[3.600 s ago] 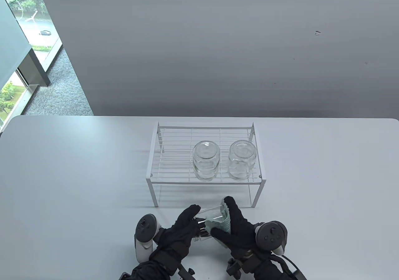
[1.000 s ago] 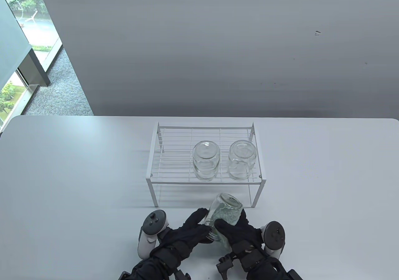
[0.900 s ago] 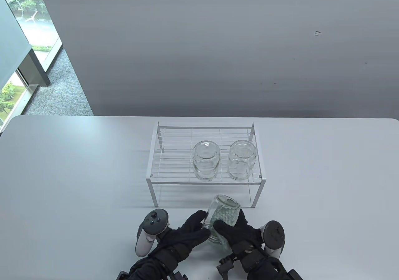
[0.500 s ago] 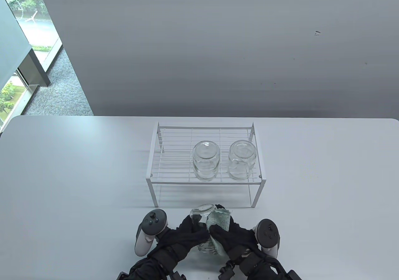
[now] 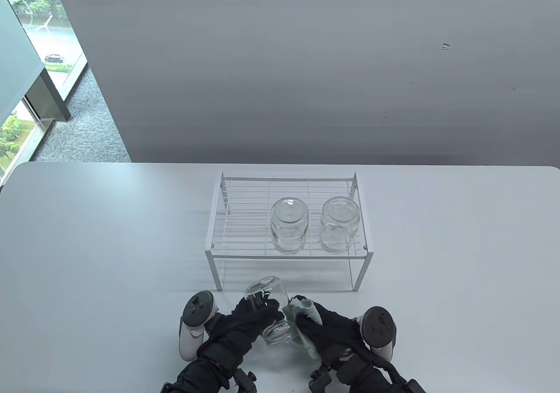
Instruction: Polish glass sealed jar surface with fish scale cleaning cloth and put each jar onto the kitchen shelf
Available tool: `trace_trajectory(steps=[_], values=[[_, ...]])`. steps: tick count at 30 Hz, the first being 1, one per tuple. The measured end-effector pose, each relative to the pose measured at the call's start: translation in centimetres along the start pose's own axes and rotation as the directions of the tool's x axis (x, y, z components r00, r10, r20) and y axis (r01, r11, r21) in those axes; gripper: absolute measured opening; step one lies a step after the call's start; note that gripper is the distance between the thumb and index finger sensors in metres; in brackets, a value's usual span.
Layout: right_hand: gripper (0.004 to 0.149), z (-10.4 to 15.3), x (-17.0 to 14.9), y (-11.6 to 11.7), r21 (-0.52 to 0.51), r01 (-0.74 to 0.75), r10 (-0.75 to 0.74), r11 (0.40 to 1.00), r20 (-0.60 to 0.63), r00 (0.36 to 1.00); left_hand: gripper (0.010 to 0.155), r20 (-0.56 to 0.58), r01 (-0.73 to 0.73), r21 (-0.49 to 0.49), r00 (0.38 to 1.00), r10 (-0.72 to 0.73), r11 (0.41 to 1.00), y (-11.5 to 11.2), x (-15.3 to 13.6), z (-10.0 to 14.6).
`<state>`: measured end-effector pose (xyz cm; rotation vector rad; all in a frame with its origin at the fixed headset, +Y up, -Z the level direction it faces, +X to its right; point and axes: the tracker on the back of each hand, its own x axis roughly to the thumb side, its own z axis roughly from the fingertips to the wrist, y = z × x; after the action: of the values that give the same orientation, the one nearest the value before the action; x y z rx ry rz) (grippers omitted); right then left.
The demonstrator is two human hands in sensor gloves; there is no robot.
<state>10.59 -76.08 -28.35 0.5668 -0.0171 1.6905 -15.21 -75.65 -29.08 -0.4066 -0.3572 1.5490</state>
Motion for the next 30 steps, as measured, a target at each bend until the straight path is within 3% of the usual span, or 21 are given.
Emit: trace_trajectory(steps=[5,9,15,18,30], values=[[0.050,-0.2,0.0,-0.3,0.075,-0.170,0.169,0.983,0.026,0.985,0.110,0.180,0.226,0.195,0.948,-0.262,0.954,1.8,3.4,1.1],[0.050,-0.1,0.1,-0.9,0.042,-0.144,0.144,0.989,0.014,0.990,0.109,0.322,0.366,0.391,0.805,-0.498,0.844,3.1,6.9,2.2],[0.050,0.0,0.3,-1.2,0.023,-0.136,0.136,0.990,0.020,0.991,0.109,0.276,0.395,0.585,0.724,-0.632,0.708,4.8,9.9,1.7],[0.050,0.0,0.4,-1.3,0.019,-0.130,0.130,0.991,0.024,0.991,0.109,0.205,0.438,0.614,0.714,-0.669,0.656,5.7,10.6,0.1],[0.051,0.0,0.6,-1.9,-0.005,-0.112,0.112,0.994,0.033,0.993,0.108,0.024,0.562,0.600,0.699,-0.715,0.570,6.1,10.5,-5.5]])
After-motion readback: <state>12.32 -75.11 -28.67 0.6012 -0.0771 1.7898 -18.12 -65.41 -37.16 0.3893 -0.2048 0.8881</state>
